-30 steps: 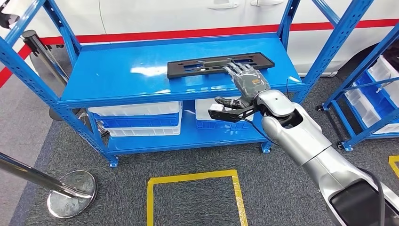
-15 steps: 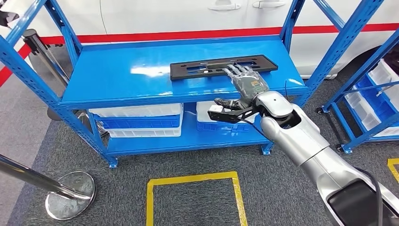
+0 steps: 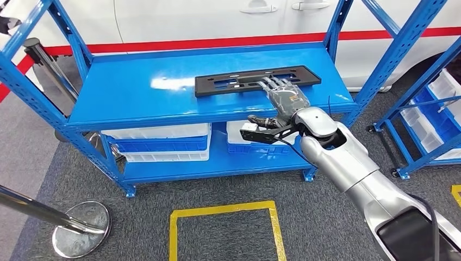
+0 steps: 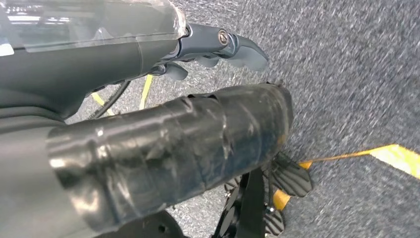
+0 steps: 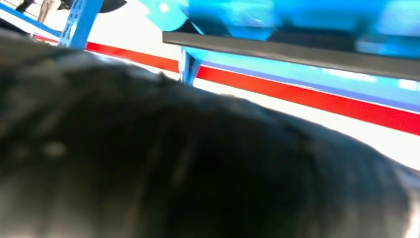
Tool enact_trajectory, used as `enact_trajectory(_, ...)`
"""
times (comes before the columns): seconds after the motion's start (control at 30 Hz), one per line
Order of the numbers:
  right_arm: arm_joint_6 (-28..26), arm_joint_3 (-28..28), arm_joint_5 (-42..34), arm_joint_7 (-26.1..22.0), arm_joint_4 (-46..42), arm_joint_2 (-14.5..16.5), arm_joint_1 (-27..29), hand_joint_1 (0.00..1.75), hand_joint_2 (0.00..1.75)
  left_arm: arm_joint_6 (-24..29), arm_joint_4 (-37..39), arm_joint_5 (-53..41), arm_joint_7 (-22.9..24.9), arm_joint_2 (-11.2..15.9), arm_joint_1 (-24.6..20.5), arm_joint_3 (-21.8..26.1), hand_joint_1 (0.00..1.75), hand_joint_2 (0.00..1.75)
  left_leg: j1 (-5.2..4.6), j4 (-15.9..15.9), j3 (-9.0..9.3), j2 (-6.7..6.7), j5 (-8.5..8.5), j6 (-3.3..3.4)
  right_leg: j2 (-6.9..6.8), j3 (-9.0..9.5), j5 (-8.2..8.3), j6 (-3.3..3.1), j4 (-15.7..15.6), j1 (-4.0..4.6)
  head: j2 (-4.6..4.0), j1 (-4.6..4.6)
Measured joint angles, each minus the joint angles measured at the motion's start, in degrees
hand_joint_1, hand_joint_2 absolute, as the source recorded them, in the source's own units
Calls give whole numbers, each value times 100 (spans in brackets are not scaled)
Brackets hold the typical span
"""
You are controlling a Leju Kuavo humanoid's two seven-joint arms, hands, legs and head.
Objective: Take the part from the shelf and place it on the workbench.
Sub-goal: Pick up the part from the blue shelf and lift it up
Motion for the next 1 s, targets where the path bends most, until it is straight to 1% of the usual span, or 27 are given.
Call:
enact_trajectory(0.03, -4, 0, 0, 1, 8, 0, -3, 0, 0, 3, 1, 0, 2, -3, -1, 0, 0, 0, 0, 55, -9, 4, -47, -29, -2, 35, -3, -28, -29, -20, -1, -3)
enact_trajectory(0.07, -9, 0, 0, 1, 13, 0, -10, 0, 0, 7, 1, 0, 3, -7, -1, 0, 0, 0, 4, 231, -80, 8, -146, -62, -4, 73, -6, -57, -58, -42, -1, -4)
enact_trajectory(0.1, -13, 0, 0, -2, 16, 2, -14, 0, 0, 10, 1, 0, 4, -11, 3, 1, 0, 0, 19, 524, -222, 11, -283, -91, -9, 105, -17, -82, -70, -48, -1, -5)
enact_trajectory(0.17, -18, 0, 0, -8, 28, 9, -7, 0, 0, 14, 0, 0, 4, -14, 6, 2, 0, 0, 37, 1303, -657, 14, -557, -144, -8, 139, -54, -116, -66, -44, -1, -9)
enact_trajectory(0.2, -18, 0, 0, -10, 37, 13, 6, 0, 0, 15, 0, 0, 4, -13, 7, 2, 0, 0, 43, 1550, -830, 15, -582, -161, -8, 159, -77, -120, -63, -43, -1, -10)
enact_trajectory(0.23, -18, 0, 0, -10, 47, 15, 16, 0, 0, 14, 0, 0, 4, -13, 10, 2, 0, 0, 47, 1607, -914, 16, -504, -171, -7, 185, -102, -117, -59, -43, -1, -10)
enact_trajectory(0.27, -19, 0, 0, -10, 55, 16, 21, 0, 0, 13, 0, 0, 4, -13, 12, 3, 0, 0, 51, 1414, -869, 17, -305, -172, -5, 223, -133, -107, -55, -44, -1, -10)
enact_trajectory(0.3, -19, 0, 0, -10, 59, 17, 20, 0, 0, 9, 0, 0, 3, -13, 14, 3, 0, 0, 55, 1040, -726, 19, -42, -166, -4, 269, -168, -93, -51, -46, -1, -10)
enact_trajectory(0.33, -20, 0, 0, -10, 62, 19, 15, 0, 0, 4, 0, 0, 3, -13, 17, 4, 0, 0, 56, 656, -557, 20, 156, -151, -4, 310, -203, -74, -49, -43, -1, -9)
enact_trajectory(0.37, -21, 0, 0, -11, 66, 21, 5, 0, 0, -1, 0, 0, 2, -13, 18, 4, 0, 0, 48, 306, -398, 18, 285, -130, -1, 336, -236, -49, -40, -33, 0, -9)
enact_trajectory(0.4, -22, 0, 1, -13, 69, 24, -2, 0, 0, -5, 0, 0, 2, -13, 15, 4, 0, 0, 40, 113, -308, 16, 322, -104, 0, 346, -254, -21, -39, -23, 0, -8)
enact_trajectory(0.47, -27, 0, 3, -18, 81, 26, -10, 0, 0, -8, 0, 0, 1, -13, 7, 4, 0, 0, 23, 15, -265, 8, 271, -50, 1, 342, -274, 34, -44, -5, 0, -6)
enact_trajectory(0.5, -29, 0, 4, -20, 86, 26, -11, 0, 0, -9, 0, 0, 1, -13, 3, 4, 0, 0, 34, 6, -252, 8, 268, -17, -1, 344, -293, 65, -48, -9, 0, -4)
enact_trajectory(0.53, -31, 0, 4, -21, 91, 26, -14, 0, 0, -9, 0, 0, 1, -14, 6, 4, 0, 0, 42, -19, -226, 8, 262, 14, -2, 340, -329, 92, -14, -15, -1, -3)
enact_trajectory(0.57, -32, 0, 5, -21, 95, 26, -22, 0, 0, -9, 0, 0, 1, -16, 9, 5, 0, 0, 51, -43, -195, 11, 254, 51, -3, 287, -407, 118, 115, -23, -1, -3)
enact_trajectory(0.6, -35, 0, 5, -22, 98, 26, -29, 0, 0, -9, 0, 0, 2, -17, 10, 5, 0, 0, 58, -61, -165, 14, 245, 84, -2, 163, -530, 139, 367, -33, -1, -3)
enact_trajectory(0.63, -37, 0, 6, -23, 102, 25, -30, 0, 0, -8, 0, 0, 2, -19, 11, 6, 0, 0, 53, -63, -148, 17, 229, 109, -3, -11, -667, 153, 705, -39, -1, -2)
enact_trajectory(0.67, -38, 0, 7, -25, 110, 23, -20, 0, 0, -8, 0, 0, 1, -19, 9, 7, 0, 0, 51, -59, -136, 16, 209, 132, -3, -249, -809, 166, 1116, -42, 0, -2)
enact_trajectory(0.7, -39, 0, 7, -26, 121, 21, -3, 0, 0, -8, 0, 0, 1, -19, 6, 7, 0, 0, 49, -51, -125, 11, 189, 146, -3, -461, -874, 174, 1437, -44, 0, -2)
enact_trajectory(0.73, -39, 0, 7, -26, 133, 18, 15, 0, 0, -8, 0, 1, 1, -18, 6, 7, 0, 0, 47, -42, -111, 6, 169, 153, -4, -604, -864, 178, 1617, -45, 0, -2)
enact_trajectory(0.77, -39, 0, 7, -26, 143, 16, 29, 0, 0, -8, 0, 1, 1, -17, 6, 7, 0, 0, 47, -33, -100, 1, 152, 155, -4, -692, -824, 179, 1703, -46, 0, -2)
enact_trajectory(0.83, -40, 0, 7, -26, 148, 15, 35, 0, 0, -8, 0, 2, 2, -17, 8, 7, 0, 0, 46, -26, -87, -2, 137, 155, -4, -707, -739, 176, 1662, -46, 0, -1)
enact_trajectory(1.0, -40, 0, 7, -26, 148, 15, 35, 0, 0, -8, 0, 2, 2, -17, 8, 7, 0, 0, 46, -26, -87, -2, 136, 155, -4, -706, -735, 176, 1658, -46, 0, -1)
